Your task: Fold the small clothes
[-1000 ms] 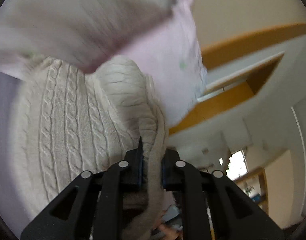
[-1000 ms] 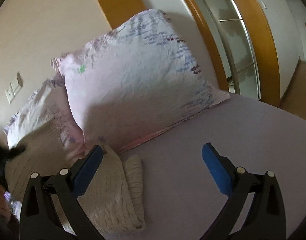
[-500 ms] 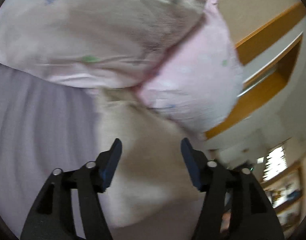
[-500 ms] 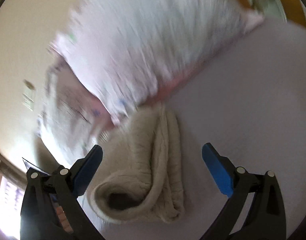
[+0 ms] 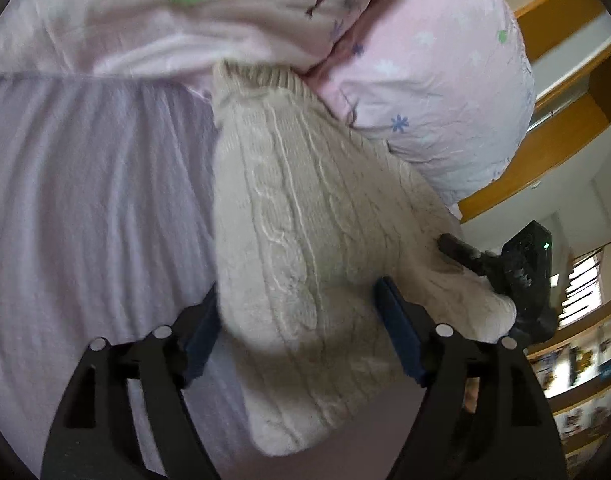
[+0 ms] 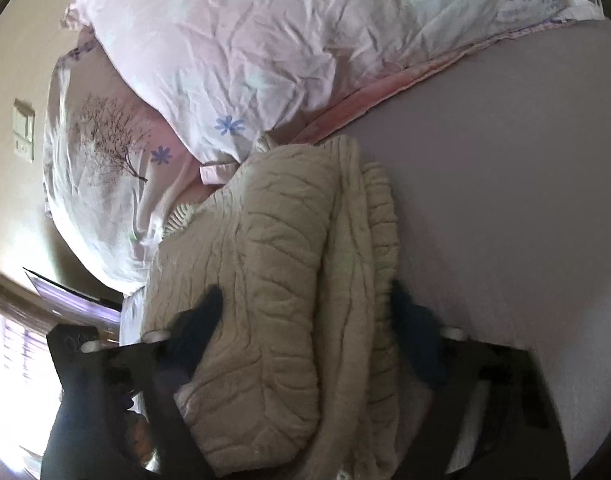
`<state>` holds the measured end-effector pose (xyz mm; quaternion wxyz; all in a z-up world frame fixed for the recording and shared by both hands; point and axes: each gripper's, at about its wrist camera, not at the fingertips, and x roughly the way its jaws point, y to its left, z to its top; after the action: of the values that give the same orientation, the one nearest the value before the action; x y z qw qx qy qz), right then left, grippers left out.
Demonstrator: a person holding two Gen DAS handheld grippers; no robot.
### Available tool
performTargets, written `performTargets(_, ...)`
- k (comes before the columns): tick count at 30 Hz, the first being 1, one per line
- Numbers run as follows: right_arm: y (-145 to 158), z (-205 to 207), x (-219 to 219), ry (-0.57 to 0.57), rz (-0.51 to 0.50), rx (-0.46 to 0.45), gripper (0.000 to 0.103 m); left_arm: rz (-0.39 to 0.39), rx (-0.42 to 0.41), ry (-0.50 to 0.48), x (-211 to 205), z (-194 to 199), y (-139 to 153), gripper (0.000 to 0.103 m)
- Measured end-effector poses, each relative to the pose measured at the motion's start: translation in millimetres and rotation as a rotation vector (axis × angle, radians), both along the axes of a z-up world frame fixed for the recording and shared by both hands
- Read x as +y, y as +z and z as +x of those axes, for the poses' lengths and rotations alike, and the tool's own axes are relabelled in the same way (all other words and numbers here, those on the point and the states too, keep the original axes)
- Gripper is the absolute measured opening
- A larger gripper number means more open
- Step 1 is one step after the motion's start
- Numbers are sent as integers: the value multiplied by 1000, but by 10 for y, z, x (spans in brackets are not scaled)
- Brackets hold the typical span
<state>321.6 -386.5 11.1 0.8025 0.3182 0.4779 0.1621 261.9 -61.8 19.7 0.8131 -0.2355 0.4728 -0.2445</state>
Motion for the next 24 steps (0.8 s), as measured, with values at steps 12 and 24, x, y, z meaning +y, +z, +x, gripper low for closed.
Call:
performTargets(12,165,-514,1000,295,17,-77,44,138,-204,-31,831,-750,439,40)
performTargets(24,467,-594,1095,163,-127,-184,56,265,-393,126,1179,-1285,662,70)
